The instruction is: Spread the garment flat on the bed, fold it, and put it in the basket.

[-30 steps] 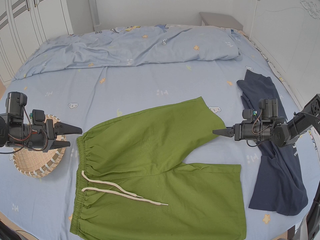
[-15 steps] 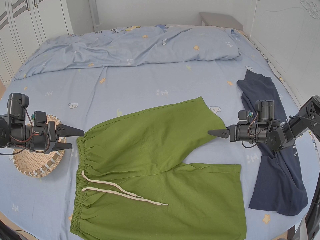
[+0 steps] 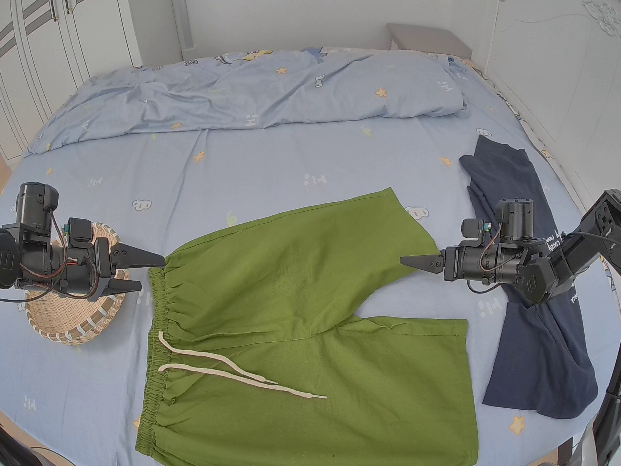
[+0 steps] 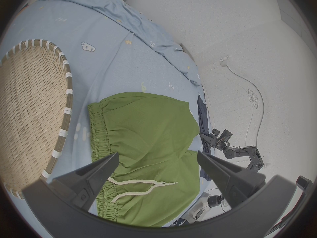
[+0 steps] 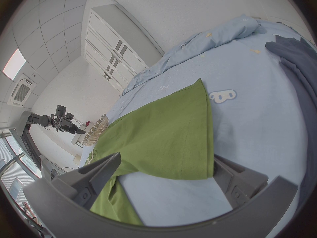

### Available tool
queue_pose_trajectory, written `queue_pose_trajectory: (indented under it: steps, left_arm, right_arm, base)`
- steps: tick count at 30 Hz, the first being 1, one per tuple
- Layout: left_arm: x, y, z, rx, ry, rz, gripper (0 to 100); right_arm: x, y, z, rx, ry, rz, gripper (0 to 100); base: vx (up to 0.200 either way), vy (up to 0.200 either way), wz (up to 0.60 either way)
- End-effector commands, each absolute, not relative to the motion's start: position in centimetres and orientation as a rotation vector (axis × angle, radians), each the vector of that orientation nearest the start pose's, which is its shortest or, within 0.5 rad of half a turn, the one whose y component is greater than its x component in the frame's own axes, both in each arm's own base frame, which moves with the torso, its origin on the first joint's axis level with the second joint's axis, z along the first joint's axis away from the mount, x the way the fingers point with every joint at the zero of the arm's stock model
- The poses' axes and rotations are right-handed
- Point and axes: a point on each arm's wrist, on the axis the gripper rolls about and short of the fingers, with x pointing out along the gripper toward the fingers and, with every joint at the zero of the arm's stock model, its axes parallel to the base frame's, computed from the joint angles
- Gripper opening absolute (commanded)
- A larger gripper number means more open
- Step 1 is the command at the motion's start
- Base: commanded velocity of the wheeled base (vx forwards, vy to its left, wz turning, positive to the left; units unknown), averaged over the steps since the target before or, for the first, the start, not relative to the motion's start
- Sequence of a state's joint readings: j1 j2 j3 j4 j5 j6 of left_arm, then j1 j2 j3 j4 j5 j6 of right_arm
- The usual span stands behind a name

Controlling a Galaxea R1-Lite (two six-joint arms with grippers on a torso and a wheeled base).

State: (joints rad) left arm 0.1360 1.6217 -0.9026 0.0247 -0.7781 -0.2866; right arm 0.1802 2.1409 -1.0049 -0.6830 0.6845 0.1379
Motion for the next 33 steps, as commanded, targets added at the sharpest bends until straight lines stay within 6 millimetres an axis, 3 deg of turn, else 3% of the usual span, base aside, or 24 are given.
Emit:
queue_pose_trajectory:
  steps: [1, 13, 24, 33]
  left_arm:
    - [26.7, 2.1, 17.6, -0.601, 0.767, -0.512, 100]
    - [26.7, 2.1, 17.6, -0.601, 0.769, -0.512, 100]
    - [26.6, 2.2, 17.7, -0.602, 0.764, -0.509, 100]
    - [26.6, 2.4, 17.7, -0.608, 0.761, -0.497, 100]
  right_arm:
    - [37.7, 8.8, 8.4, 0.243, 0.52, 0.832, 100]
    - [35.5, 9.1, 11.0, 0.272, 0.549, 0.88, 100]
    - [32.7, 8.2, 12.8, 0.307, 0.635, 0.894, 100]
    - [32.2, 4.8, 12.1, 0.35, 0.683, 0.792, 100]
  base:
    - [0.0, 0.0, 0.0]
    - [0.0, 0.0, 0.0]
    - [0.0, 0.0, 0.0]
    - [0.0, 0.0, 0.0]
